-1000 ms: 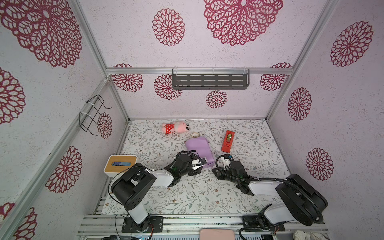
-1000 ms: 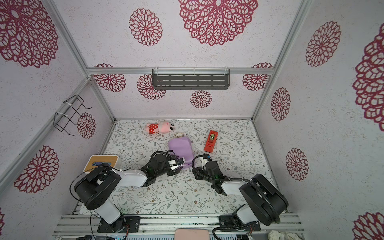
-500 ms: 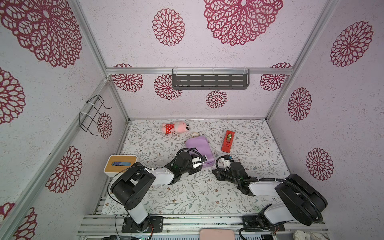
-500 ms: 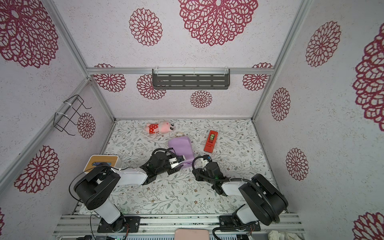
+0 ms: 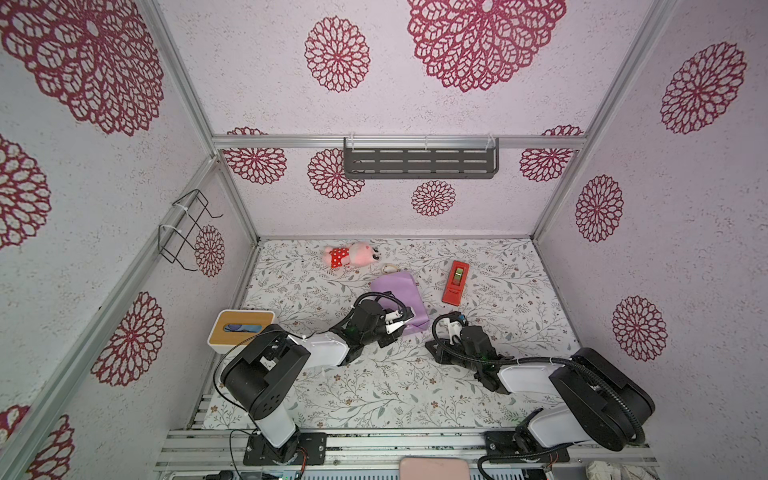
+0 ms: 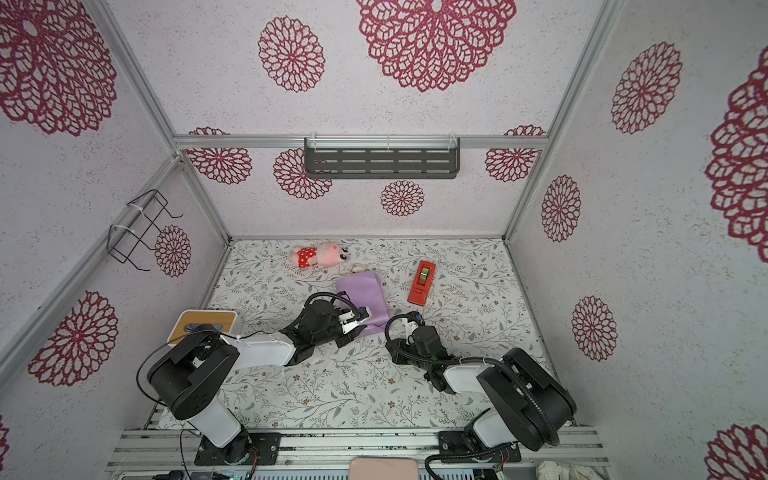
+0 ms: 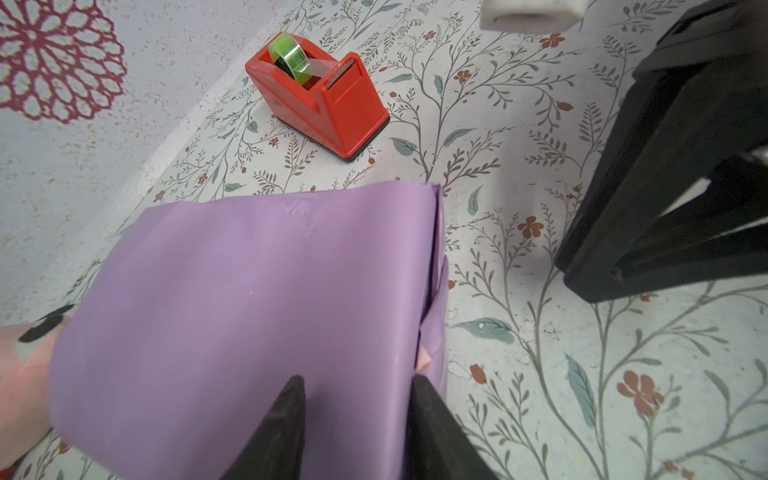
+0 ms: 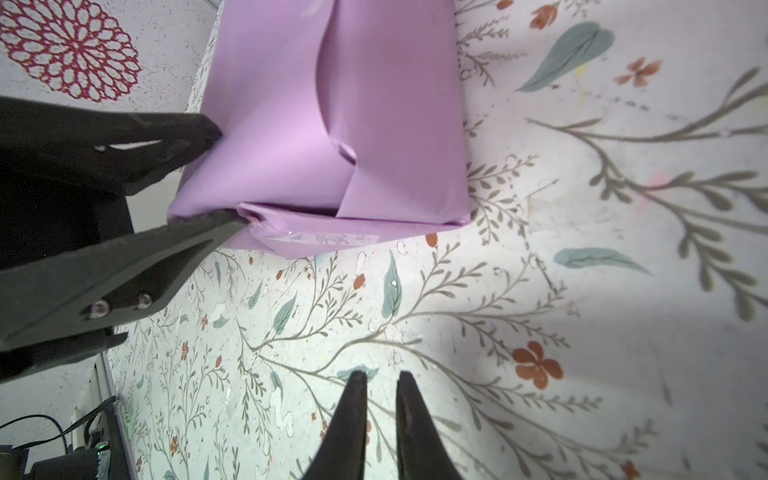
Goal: Wrap the gift box in paper
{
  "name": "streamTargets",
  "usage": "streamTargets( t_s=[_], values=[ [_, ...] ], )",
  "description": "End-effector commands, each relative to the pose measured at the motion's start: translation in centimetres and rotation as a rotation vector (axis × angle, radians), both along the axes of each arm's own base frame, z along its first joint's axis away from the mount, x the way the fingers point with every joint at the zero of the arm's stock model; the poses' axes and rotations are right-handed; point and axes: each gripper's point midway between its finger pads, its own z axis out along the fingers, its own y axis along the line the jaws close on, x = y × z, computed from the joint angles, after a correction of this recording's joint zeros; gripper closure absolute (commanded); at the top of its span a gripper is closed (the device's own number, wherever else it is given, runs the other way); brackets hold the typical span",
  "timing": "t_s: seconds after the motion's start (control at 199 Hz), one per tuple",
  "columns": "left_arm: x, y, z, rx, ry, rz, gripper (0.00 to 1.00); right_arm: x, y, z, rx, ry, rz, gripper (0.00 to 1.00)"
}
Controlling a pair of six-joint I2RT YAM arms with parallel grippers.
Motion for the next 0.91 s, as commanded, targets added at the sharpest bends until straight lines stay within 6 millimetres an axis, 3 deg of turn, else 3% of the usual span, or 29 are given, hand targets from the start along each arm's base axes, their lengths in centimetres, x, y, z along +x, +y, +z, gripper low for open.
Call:
streamTargets(
  t_s=[0.0,0.574,0.901],
  values=[
    [-0.5,0.9,-2.6,0.043,0.096,0.009,0.60,0.5,0.2,1.0,0.031,-0.034,-0.004,0.83],
    [-0.7,1.2,-0.5,-0.116,0.198,-0.044,0.65,0.3,0.1,1.1,0.035,-0.037,-0.001,0.82],
    [-1.1,0.3,4.2,-0.286,0.232,-0.104,0.53,0.5,0.2,1.6,0.039,-0.053,-0.001,0.82]
  ],
)
